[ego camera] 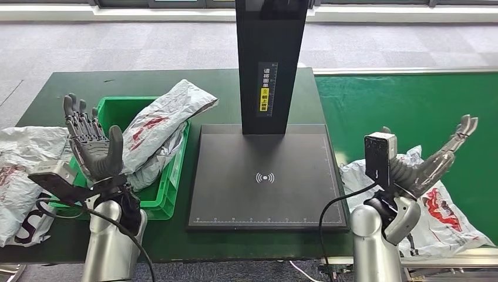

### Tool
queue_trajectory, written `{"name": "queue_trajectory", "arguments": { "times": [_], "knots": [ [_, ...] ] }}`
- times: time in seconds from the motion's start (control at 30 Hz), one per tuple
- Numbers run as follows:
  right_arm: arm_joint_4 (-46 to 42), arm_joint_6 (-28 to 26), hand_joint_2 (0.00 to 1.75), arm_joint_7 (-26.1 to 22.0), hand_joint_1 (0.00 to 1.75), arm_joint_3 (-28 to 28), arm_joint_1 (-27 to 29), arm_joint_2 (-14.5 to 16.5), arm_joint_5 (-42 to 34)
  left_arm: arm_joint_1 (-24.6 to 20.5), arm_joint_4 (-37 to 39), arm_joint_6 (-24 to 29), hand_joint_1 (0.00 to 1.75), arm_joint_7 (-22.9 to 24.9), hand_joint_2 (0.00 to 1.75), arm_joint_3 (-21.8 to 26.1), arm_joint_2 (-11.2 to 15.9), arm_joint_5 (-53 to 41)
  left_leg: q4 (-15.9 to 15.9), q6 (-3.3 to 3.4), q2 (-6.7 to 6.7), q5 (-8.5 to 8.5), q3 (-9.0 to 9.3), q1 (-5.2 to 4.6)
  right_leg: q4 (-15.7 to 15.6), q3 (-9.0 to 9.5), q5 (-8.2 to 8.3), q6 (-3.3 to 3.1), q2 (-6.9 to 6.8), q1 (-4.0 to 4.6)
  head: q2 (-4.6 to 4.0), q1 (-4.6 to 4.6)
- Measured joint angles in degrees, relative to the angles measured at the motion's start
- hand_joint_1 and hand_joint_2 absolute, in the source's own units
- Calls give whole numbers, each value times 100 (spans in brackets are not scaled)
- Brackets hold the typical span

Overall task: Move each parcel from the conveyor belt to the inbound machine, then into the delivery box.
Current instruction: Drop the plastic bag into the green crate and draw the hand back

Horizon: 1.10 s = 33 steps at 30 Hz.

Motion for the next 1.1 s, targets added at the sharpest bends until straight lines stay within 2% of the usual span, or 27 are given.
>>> {"name": "queue_trajectory", "arguments": {
  "times": [0.1,0.27,0.37,0.47,0.83,1.1],
  "knots": [
    [334,69,175,173,0,-132,-122,-44,155,127,-213,-145,0,-2,175,-187,57,117,0,-3,2,-3,0,1,0,-4,-2,-3,2,2,0,0],
    [1123,492,175,1349,0,-486,-413,-302,867,538,-759,-1194,0,-20,175,-428,102,605,-1,-5,5,-5,-1,3,0,-6,-4,-4,6,4,0,0],
    [1705,742,175,1671,0,-767,-611,-497,1048,787,-1101,-1475,0,-13,175,-528,102,688,0,-3,5,-6,-3,2,-2,-6,-4,-3,5,2,0,0],
    [2367,1269,175,2093,0,-1016,-824,-676,1265,922,-1346,-1686,0,45,175,-573,102,708,0,-3,5,-6,-2,0,-3,-5,-4,-2,5,0,0,0],
    [3869,1986,175,3007,0,-1430,-1227,-1012,1610,913,-1441,-2021,0,224,175,-580,90,686,0,-4,6,-5,0,3,-2,-8,-2,-3,6,3,0,0],
    [4515,2449,175,3344,0,-1695,-1324,-1206,1741,802,-1258,-2144,0,263,175,-580,56,643,0,-3,6,-6,-2,0,-2,-7,-2,-2,6,0,0,0]
  ]
}}
